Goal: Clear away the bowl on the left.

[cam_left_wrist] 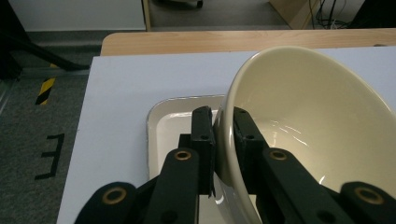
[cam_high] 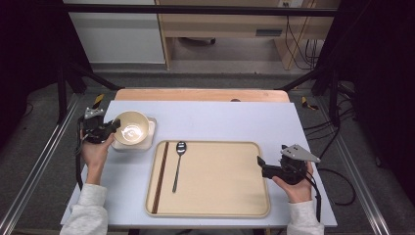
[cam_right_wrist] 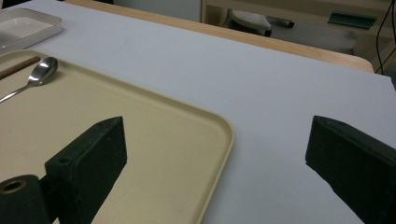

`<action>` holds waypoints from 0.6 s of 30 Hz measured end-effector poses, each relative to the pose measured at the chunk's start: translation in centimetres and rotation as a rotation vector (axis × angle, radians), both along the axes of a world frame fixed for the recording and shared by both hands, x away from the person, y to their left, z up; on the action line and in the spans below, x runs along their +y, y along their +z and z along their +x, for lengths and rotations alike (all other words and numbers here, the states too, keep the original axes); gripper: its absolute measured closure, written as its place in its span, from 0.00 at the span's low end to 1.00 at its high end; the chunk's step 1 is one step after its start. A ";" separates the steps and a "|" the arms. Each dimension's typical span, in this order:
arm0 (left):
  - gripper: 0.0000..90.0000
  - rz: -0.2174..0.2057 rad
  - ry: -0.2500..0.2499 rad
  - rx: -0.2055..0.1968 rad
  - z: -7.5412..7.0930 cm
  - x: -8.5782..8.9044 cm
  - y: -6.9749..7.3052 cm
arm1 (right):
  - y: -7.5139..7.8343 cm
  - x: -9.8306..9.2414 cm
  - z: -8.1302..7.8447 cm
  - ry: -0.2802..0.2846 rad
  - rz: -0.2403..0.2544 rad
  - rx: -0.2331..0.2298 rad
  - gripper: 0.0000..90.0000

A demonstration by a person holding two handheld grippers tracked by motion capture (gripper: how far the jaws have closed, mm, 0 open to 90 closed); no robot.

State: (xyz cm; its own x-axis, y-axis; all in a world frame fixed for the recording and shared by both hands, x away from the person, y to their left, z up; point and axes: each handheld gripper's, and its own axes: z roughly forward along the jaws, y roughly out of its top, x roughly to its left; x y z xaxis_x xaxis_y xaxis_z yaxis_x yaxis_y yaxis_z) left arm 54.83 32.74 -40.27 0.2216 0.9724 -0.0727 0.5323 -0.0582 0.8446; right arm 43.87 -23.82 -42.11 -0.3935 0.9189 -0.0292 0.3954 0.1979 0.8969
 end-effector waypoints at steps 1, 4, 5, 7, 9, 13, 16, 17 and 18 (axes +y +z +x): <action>0.91 -0.004 -0.006 -0.010 -0.3 -0.1 0.2 | 0.0 0.0 0.0 0.002 -0.002 0.001 0.06; 0.90 -0.012 -0.027 -0.040 -1.2 -0.5 0.7 | 0.0 0.0 0.0 0.002 -0.004 0.001 0.06; 0.91 -0.012 -0.027 -0.040 -1.2 -0.5 0.7 | 0.0 0.0 0.0 0.002 -0.004 0.001 0.06; 0.91 -0.014 -0.041 -0.053 -1.6 -0.8 1.0 | 0.0 0.0 0.0 -0.002 0.000 0.000 0.06; 0.91 -0.011 -0.050 -0.069 -2.1 -1.2 1.5 | 0.0 -0.1 0.0 -0.001 -0.001 -0.001 0.06; 0.91 -0.007 -0.083 -0.094 -3.0 -2.0 2.1 | 0.1 0.0 -0.1 -0.001 -0.001 -0.003 0.06; 0.91 -0.009 -0.101 -0.106 -3.6 -2.6 2.6 | 0.1 0.0 -0.1 0.003 -0.001 -0.005 0.06; 0.91 -0.011 -0.107 -0.111 -3.7 -2.8 2.8 | 0.2 0.0 -0.1 0.004 -0.002 -0.007 0.06; 0.91 -0.010 -0.115 -0.116 -3.9 -3.1 2.9 | 0.2 0.0 -0.1 0.004 -0.002 -0.011 0.06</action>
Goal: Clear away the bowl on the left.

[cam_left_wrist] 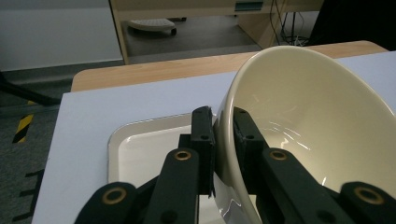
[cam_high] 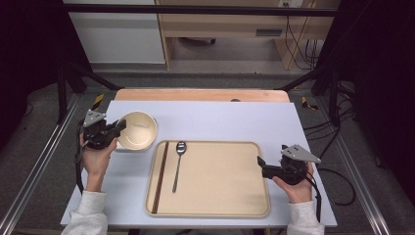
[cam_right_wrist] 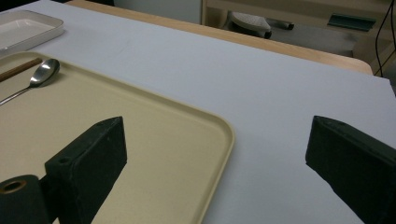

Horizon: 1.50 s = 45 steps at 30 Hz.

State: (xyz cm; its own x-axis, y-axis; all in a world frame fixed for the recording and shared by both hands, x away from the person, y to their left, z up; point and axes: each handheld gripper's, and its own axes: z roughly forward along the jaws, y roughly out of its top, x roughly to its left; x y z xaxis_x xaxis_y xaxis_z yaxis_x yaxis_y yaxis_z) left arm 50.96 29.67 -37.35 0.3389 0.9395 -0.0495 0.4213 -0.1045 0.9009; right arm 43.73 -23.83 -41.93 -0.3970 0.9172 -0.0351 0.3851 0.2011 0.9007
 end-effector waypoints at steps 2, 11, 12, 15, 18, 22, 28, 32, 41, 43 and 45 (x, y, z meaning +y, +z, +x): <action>0.91 0.000 -0.014 -0.005 -0.3 -0.5 0.3 | 0.0 0.0 0.0 0.000 0.002 0.002 0.06; 0.91 0.013 -0.101 -0.039 -1.5 -3.5 1.4 | 0.0 0.0 0.0 -0.001 0.002 0.001 0.06; 0.91 0.016 -0.112 -0.042 -1.6 -3.9 1.5 | 0.0 0.0 0.0 0.000 0.002 0.003 0.06; 0.91 0.022 -0.140 -0.050 -1.8 -4.9 1.8 | 0.0 0.0 0.0 -0.001 0.002 0.001 0.06; 0.91 0.022 -0.166 -0.050 -1.7 -6.0 1.9 | 0.1 0.0 -0.1 -0.002 0.005 0.001 0.06; 0.91 0.035 -0.195 -0.044 -1.6 -7.5 1.8 | 0.2 -0.1 -0.1 -0.001 0.007 -0.004 0.06; 0.91 0.038 -0.235 -0.038 -1.0 -9.8 1.8 | 0.2 -0.1 -0.1 -0.002 0.006 -0.006 0.06; 0.91 0.068 -0.255 -0.027 -0.7 -11.3 1.6 | 0.2 -0.1 -0.2 -0.001 0.006 -0.005 0.06; 0.91 0.109 -0.292 0.020 0.3 -14.2 0.7 | 0.3 -0.2 -0.2 -0.004 0.010 -0.006 0.06; 0.91 0.110 -0.299 0.030 0.5 -14.7 0.4 | 0.3 -0.2 -0.2 -0.003 0.009 -0.008 0.06; 0.91 0.112 -0.305 0.038 0.7 -15.3 0.0 | 0.3 -0.2 -0.2 -0.003 0.011 -0.007 0.06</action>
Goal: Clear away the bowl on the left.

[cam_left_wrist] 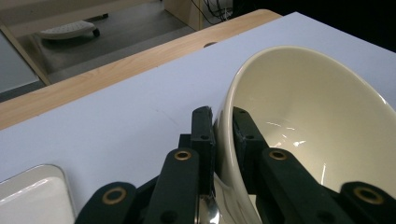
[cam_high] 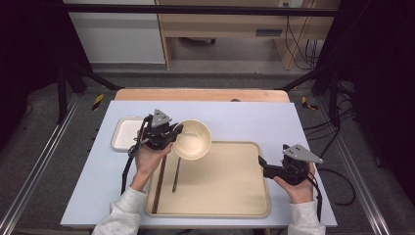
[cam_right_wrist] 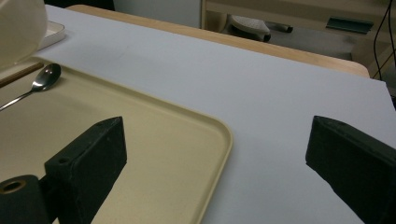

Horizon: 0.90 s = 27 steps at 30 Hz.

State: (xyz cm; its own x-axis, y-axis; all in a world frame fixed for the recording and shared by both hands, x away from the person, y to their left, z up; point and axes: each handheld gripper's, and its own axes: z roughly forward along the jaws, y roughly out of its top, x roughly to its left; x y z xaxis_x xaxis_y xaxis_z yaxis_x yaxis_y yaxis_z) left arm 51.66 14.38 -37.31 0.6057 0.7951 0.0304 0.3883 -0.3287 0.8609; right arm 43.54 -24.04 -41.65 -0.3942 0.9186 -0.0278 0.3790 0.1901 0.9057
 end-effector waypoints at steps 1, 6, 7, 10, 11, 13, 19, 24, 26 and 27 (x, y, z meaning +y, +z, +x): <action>0.91 0.006 -0.004 0.006 0.1 -0.2 -0.2 | 0.0 0.0 0.0 0.001 0.002 0.000 0.06; 0.91 0.013 -0.013 0.030 0.7 -1.2 -1.1 | 0.0 0.0 0.0 0.002 -0.001 -0.001 0.06; 0.91 0.015 -0.013 0.037 0.8 -1.4 -1.3 | 0.0 0.0 0.0 0.003 0.000 -0.003 0.06; 0.91 0.040 -0.019 0.055 1.3 -1.9 -2.2 | 0.0 0.0 0.0 0.000 0.001 -0.001 0.06; 0.91 0.040 -0.019 0.055 1.3 -1.9 -2.2 | 0.0 0.0 0.0 0.000 0.001 -0.001 0.06; 0.91 0.047 -0.015 0.067 1.6 -2.1 -2.7 | 0.0 0.0 0.0 0.002 0.001 0.000 0.06; 0.91 0.052 -0.007 0.100 2.5 -2.5 -4.0 | 0.0 0.0 0.0 0.003 -0.002 0.000 0.06; 0.91 0.052 -0.007 0.118 3.0 -2.8 -4.8 | -0.1 0.0 0.0 0.002 0.001 0.001 0.06; 0.90 0.051 -0.005 0.125 3.3 -2.9 -5.1 | -0.1 0.0 0.0 0.001 0.002 0.003 0.06; 0.90 0.054 -0.005 0.130 3.4 -3.0 -5.2 | -0.1 0.0 0.0 0.002 0.002 0.003 0.06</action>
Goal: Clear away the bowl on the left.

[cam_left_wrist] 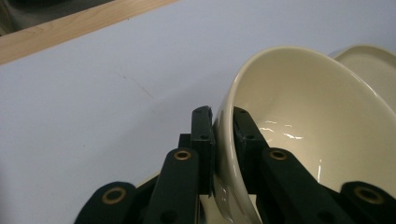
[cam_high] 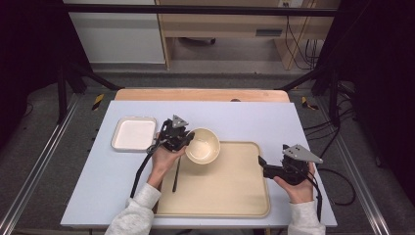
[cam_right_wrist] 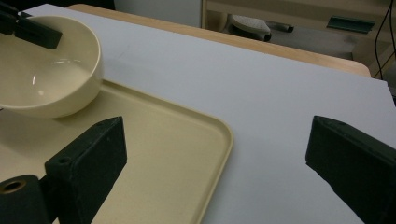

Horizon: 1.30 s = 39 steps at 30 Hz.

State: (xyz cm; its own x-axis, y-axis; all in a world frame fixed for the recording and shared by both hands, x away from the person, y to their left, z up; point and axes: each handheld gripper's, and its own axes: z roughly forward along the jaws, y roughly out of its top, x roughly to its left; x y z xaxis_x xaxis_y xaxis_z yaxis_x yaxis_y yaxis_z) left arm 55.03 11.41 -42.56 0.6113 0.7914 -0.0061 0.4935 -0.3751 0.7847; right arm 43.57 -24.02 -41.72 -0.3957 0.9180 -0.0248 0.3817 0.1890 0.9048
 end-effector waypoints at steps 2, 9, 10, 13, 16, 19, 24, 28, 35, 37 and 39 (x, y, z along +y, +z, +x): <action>0.90 0.002 0.002 0.007 0.2 -0.1 -0.3 | 0.0 0.0 0.0 0.001 -0.003 -0.003 0.06; 0.91 -0.016 0.001 0.024 0.8 0.2 -0.7 | 0.0 0.0 0.0 0.001 -0.001 -0.003 0.06; 0.91 -0.013 0.002 0.027 0.9 0.2 -0.8 | 0.0 0.0 0.0 0.002 -0.002 -0.002 0.06; 0.92 0.002 0.018 0.041 1.2 0.3 -1.2 | 0.0 0.0 0.0 0.003 -0.003 -0.002 0.06; 0.92 -0.010 0.023 0.055 1.4 0.5 -1.3 | 0.0 0.0 0.0 0.002 -0.002 -0.002 0.06; 0.92 -0.003 0.022 0.054 1.4 0.5 -1.3 | 0.0 0.0 0.0 0.003 -0.002 -0.001 0.06; 0.92 0.012 0.023 0.060 1.5 0.7 -1.5 | 0.0 0.0 0.0 0.003 -0.002 -0.003 0.06; 0.91 0.028 0.025 0.056 1.5 0.6 -1.6 | 0.0 0.1 0.0 0.003 -0.001 -0.001 0.06; 0.90 0.055 0.028 0.056 1.5 0.6 -1.7 | 0.0 0.1 0.0 0.004 -0.004 -0.001 0.06; 0.90 0.066 0.025 0.057 1.5 0.7 -1.7 | 0.0 0.1 0.0 0.005 -0.003 -0.002 0.06; 0.87 0.052 0.028 0.051 1.5 0.8 -1.6 | 0.0 0.1 0.0 0.004 -0.001 0.000 0.06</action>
